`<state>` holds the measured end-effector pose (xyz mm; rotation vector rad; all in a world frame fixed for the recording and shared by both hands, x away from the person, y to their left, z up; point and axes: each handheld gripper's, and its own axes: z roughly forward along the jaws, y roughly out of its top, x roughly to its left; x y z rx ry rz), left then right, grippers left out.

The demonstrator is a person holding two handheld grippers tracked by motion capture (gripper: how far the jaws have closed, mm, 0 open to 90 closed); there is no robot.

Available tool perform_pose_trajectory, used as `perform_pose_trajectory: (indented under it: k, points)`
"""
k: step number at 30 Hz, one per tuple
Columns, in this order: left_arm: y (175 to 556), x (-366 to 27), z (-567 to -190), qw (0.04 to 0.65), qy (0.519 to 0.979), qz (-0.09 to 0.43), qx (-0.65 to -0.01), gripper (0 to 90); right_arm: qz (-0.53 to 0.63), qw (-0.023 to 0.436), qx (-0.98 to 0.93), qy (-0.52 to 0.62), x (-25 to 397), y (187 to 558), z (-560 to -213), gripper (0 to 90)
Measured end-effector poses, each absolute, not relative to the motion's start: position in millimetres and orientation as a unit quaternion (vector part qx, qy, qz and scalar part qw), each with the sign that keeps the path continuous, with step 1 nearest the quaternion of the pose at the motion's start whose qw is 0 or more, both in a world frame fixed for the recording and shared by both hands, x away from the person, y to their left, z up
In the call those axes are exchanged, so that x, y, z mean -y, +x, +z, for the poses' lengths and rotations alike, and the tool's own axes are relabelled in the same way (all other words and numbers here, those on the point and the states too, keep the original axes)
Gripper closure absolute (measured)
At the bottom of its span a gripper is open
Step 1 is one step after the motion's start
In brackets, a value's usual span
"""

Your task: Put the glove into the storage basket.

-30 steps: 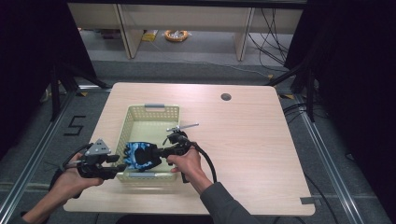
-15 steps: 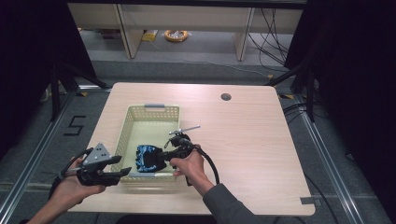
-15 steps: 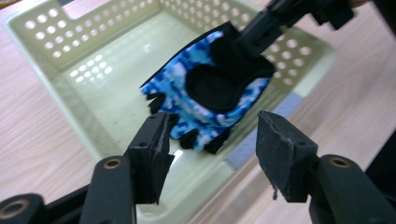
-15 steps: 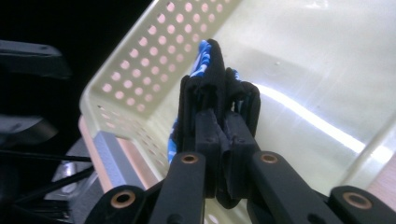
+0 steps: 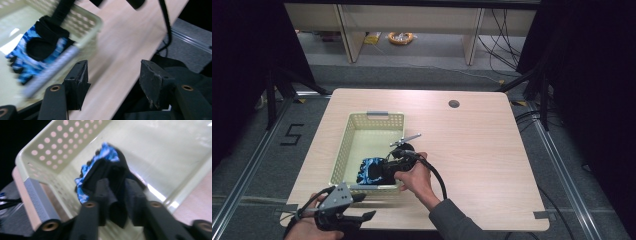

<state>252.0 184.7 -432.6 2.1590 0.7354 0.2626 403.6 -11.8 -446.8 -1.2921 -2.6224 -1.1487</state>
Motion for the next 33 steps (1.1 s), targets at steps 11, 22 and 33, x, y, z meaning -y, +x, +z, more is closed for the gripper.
perform_pose_trajectory:
  k: [11,22,33]
  points:
    - [245,-172,-472,0.431,0.846,0.091,-0.3,37.2,-0.403,-0.008,0.824,-0.398,22,403,-429,56.8]
    - [247,-172,-484,0.457,0.823,0.084,-0.328,26.3,-0.442,-0.026,0.815,-0.374,42,393,-417,47.1]
    - [251,-177,-492,0.443,0.822,0.086,-0.346,23.7,-0.481,-0.029,0.791,-0.377,80,383,-410,43.6]
